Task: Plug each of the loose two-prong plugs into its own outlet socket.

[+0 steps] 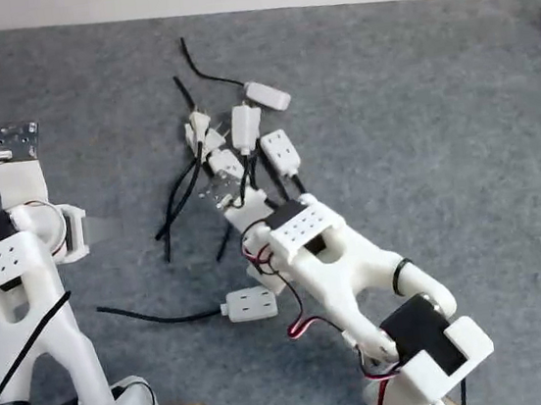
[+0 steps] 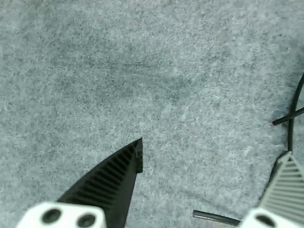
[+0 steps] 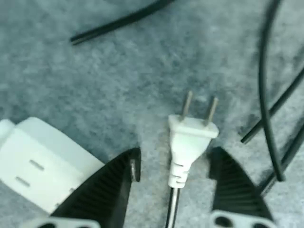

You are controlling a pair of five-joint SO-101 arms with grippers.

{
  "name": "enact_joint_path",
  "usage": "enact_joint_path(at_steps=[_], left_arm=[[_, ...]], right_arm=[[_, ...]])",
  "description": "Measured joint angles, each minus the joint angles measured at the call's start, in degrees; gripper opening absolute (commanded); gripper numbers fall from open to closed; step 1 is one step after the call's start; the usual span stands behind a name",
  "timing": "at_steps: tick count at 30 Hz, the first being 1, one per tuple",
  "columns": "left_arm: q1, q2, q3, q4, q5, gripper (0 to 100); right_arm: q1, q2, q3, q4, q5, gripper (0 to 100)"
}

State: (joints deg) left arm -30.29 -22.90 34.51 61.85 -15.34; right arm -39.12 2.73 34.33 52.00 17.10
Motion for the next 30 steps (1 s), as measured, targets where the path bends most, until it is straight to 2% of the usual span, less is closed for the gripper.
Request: enact_joint_path(at_steps=[1, 3, 24, 30], left_arm=[[-0.09, 0.00, 0.00, 0.00, 0.00, 41], [-0.09, 0.00, 0.00, 0.00, 0.00, 41], [-1.67, 0.00, 0.00, 0.00, 0.00, 41], [-1.67, 0.00, -0.53, 3.87, 0.00, 41]], right_arm=[[-0.09, 0.00, -0.09, 0.26, 0.00, 0.1], [-0.09, -0.09, -0.35, 1.05, 0.00, 2.6], [2.29, -0.09, 1.05, 2.11, -0.53, 0.7], [2.55, -0.26, 1.05, 2.99, -4.48, 0.7]])
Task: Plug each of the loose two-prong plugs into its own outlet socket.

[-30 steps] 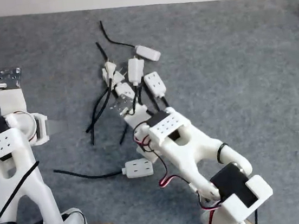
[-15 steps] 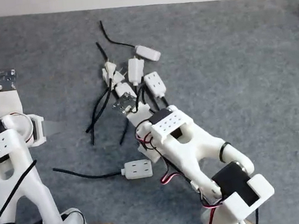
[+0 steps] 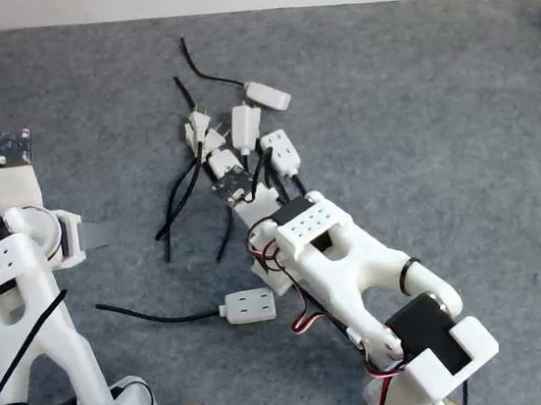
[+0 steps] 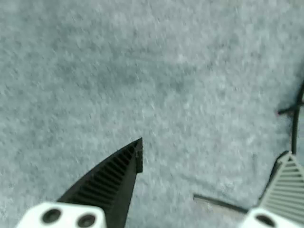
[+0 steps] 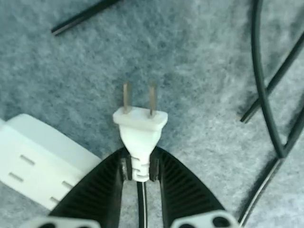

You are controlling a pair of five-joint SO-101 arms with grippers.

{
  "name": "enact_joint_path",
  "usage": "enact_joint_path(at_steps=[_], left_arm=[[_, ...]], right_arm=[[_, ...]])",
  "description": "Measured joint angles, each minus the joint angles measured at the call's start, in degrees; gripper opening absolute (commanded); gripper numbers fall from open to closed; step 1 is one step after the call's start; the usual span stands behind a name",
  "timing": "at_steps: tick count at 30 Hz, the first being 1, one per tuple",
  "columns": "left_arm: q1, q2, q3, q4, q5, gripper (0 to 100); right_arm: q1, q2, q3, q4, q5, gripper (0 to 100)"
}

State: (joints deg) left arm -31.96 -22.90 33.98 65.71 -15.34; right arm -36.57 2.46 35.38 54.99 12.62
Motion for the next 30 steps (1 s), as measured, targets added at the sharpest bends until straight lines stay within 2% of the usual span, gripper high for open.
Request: enact_joint_path(at_steps=[5, 13, 16, 18, 22, 30], left_arm=[[0.79, 0.00, -4.40, 5.80, 0.00, 40], [8.18, 0.00, -7.74, 10.29, 0.00, 31], [12.31, 0.00, -7.91, 11.43, 0.00, 33], [15.03, 0.00, -9.58, 13.19, 0.00, 38], [17.14, 0.00, -15.38, 18.11, 0.00, 47], [17.32, 0.00, -19.16, 20.66, 0.35, 48]], right_arm=[[0.00, -5.01, -2.46, 8.26, -0.18, 0.7], [0.00, -23.21, -14.24, 25.67, 2.64, 0.7], [-2.02, -26.02, -15.74, 28.75, 3.25, 0.8], [-4.75, -26.64, -15.56, 28.75, 3.43, 0.8], [-8.09, -29.63, -9.32, 21.10, 3.43, 0.8], [-12.40, -44.75, 15.12, -7.56, 1.41, 0.8]])
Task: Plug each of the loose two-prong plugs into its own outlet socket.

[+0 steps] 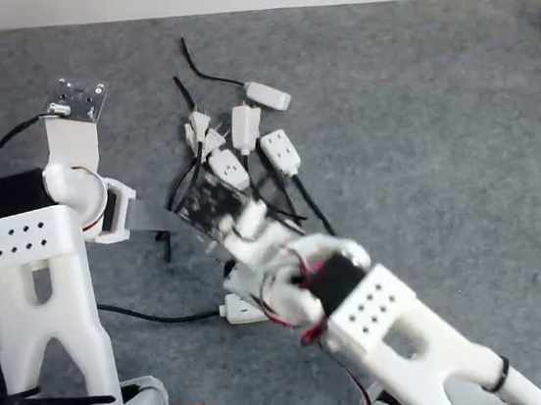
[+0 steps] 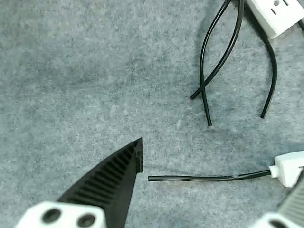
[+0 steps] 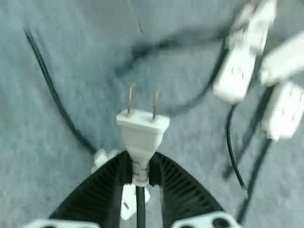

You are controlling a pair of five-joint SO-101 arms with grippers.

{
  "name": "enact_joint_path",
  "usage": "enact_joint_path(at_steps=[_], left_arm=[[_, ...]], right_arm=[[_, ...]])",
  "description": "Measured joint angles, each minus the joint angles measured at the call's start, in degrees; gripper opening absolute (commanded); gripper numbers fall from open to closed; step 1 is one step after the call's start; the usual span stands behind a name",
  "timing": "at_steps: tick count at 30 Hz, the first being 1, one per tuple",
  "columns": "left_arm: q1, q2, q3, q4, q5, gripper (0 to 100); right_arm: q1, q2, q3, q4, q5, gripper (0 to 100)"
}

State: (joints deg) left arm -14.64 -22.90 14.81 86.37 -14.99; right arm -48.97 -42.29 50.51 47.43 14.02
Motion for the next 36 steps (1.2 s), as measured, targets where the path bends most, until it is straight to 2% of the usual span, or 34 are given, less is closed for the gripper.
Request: enact_joint_path(at_steps=[4, 10, 20, 29, 36], left_arm=[[4.31, 0.00, 0.00, 1.14, 0.26, 51], [10.37, 0.00, 0.00, 2.02, 3.69, 51], [9.23, 0.00, 1.85, 2.11, 3.87, 51], [5.45, 0.00, 11.34, -5.71, 3.08, 51], [5.45, 0.00, 15.03, -9.32, 3.08, 51]], right_arm=[[-1.41, -4.48, 6.95, -5.63, -0.44, 0.8], [-1.49, -5.45, 7.65, -6.59, -0.53, 0.8], [-1.58, -5.45, 7.47, -5.80, -0.53, 0.8], [-1.58, -5.36, -0.88, 4.92, -0.35, 0.8], [-1.58, -5.36, -4.75, 6.77, -0.35, 0.8]])
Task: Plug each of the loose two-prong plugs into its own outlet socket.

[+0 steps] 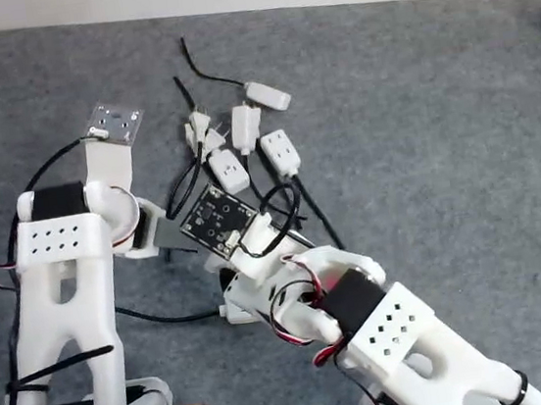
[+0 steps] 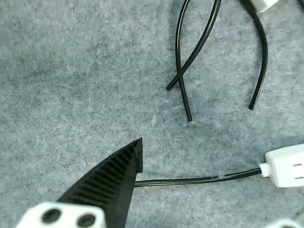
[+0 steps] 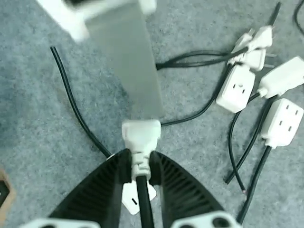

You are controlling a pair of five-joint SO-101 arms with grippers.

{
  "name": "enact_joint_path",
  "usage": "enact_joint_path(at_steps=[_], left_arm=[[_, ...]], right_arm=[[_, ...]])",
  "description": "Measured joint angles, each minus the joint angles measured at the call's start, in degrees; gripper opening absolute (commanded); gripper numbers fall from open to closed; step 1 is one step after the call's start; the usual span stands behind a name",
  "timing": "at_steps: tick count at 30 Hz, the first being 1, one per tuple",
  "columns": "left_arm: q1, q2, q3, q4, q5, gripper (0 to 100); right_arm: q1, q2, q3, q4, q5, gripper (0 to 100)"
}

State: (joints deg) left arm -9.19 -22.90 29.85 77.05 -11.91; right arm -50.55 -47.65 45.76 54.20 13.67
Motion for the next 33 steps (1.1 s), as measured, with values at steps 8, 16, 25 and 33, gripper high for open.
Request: enact_joint_path(at_steps=[8, 16, 25, 33], left_arm=[[0.00, 0.00, 1.05, -0.35, 0.00, 51], [1.23, 0.00, 4.40, -1.76, 0.00, 51], [2.73, 0.00, 6.95, -2.73, 0.00, 51], [-2.64, 0.00, 5.19, -6.07, -0.18, 51]], right_arm=[[0.26, 0.00, -1.58, 1.67, 0.00, 0.8], [0.18, 0.09, -1.67, 4.13, 0.00, 0.8], [0.18, 10.20, -6.51, 5.01, 0.00, 0.8], [0.18, 14.51, -8.09, 11.60, 1.14, 0.8]])
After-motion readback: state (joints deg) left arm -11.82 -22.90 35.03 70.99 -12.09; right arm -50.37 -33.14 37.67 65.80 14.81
